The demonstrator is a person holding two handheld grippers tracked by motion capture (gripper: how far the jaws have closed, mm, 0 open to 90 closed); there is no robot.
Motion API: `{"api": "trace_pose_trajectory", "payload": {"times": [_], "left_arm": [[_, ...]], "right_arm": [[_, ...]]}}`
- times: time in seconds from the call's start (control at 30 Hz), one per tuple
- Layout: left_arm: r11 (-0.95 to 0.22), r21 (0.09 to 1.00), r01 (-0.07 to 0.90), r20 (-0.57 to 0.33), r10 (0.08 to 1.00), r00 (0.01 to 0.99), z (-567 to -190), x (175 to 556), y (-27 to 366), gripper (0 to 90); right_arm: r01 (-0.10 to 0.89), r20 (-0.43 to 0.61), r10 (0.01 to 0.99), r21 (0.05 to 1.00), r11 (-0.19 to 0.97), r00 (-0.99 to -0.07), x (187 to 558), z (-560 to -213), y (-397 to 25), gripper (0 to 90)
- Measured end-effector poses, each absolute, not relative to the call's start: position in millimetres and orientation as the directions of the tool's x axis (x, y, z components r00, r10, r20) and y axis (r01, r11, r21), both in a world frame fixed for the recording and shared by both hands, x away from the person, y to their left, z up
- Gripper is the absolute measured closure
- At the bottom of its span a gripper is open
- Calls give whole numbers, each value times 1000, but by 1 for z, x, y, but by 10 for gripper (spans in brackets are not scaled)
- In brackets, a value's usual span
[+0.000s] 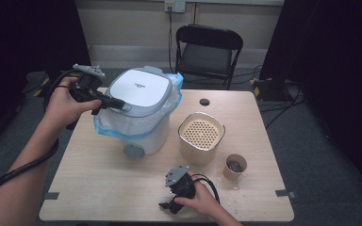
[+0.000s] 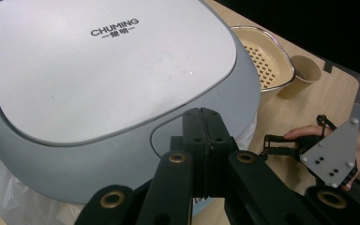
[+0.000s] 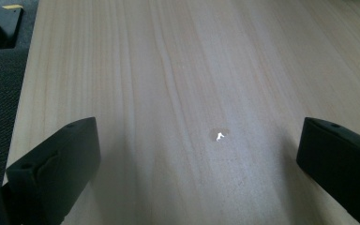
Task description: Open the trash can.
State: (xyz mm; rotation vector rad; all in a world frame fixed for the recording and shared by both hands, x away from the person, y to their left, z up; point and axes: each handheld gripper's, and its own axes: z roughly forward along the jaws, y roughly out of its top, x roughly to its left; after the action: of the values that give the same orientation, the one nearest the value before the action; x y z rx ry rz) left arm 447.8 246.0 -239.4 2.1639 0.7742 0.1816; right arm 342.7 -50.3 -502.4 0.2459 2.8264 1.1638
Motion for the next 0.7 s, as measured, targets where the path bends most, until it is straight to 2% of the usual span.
{"api": "trace_pose_trajectory", "payload": {"times": [0.7], "left_arm": [[-484,749,452,-106,586,803,-246,453,239,900]], "right_arm": [[119,-8,176,705,699,-984,343,-502,-50,0]]}}
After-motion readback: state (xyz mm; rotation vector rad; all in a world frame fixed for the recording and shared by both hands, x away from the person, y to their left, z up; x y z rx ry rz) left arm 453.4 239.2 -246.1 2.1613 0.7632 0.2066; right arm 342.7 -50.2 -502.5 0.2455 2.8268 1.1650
